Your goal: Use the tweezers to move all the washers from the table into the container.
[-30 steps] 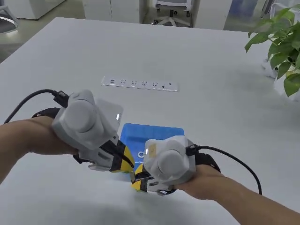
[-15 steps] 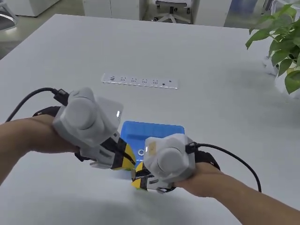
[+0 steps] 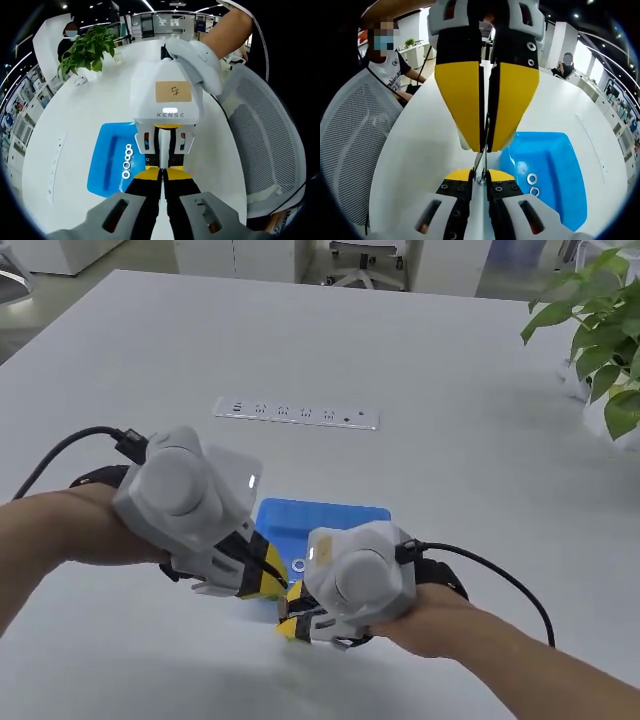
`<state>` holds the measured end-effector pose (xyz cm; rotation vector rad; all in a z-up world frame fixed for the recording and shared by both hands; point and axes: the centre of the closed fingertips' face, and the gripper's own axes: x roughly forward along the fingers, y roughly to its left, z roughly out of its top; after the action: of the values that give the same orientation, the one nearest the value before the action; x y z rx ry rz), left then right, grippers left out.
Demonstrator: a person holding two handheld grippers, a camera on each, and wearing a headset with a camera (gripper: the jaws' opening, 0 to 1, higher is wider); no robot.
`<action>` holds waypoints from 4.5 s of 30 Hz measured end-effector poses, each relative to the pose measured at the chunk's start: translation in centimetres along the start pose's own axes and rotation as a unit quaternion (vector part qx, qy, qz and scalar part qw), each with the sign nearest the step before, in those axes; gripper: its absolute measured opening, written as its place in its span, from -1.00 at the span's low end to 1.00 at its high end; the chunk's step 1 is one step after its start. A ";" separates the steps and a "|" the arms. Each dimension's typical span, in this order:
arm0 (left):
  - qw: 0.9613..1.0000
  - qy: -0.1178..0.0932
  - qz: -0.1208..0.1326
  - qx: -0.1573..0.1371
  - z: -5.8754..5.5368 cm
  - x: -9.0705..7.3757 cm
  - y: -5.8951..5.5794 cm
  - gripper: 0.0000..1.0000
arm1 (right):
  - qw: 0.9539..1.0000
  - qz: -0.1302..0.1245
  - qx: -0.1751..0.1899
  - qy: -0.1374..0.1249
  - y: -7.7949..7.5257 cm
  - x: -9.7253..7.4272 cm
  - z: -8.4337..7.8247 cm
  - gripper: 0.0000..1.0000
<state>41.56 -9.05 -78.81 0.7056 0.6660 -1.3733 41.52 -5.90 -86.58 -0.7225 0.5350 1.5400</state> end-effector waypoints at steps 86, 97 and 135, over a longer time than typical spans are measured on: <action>0.998 -0.013 0.036 0.045 7.4 -5.4 4.7 -0.90 | 0.998 -0.053 -0.026 -0.004 -6.1 -7.8 4.8 -0.79; 0.999 -0.013 0.026 0.043 6.7 -3.4 6.2 -0.90 | 0.999 -0.049 -0.012 0.001 -7.5 -6.8 2.7 -0.79; 1.000 -0.016 0.004 0.011 2.4 0.9 7.7 -0.90 | 1.000 -0.020 0.009 0.008 -8.2 -2.2 -1.3 -0.78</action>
<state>49.36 -11.03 -77.56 0.7007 0.6239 -1.3840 49.87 -7.52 -85.24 -0.7288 0.5436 1.4922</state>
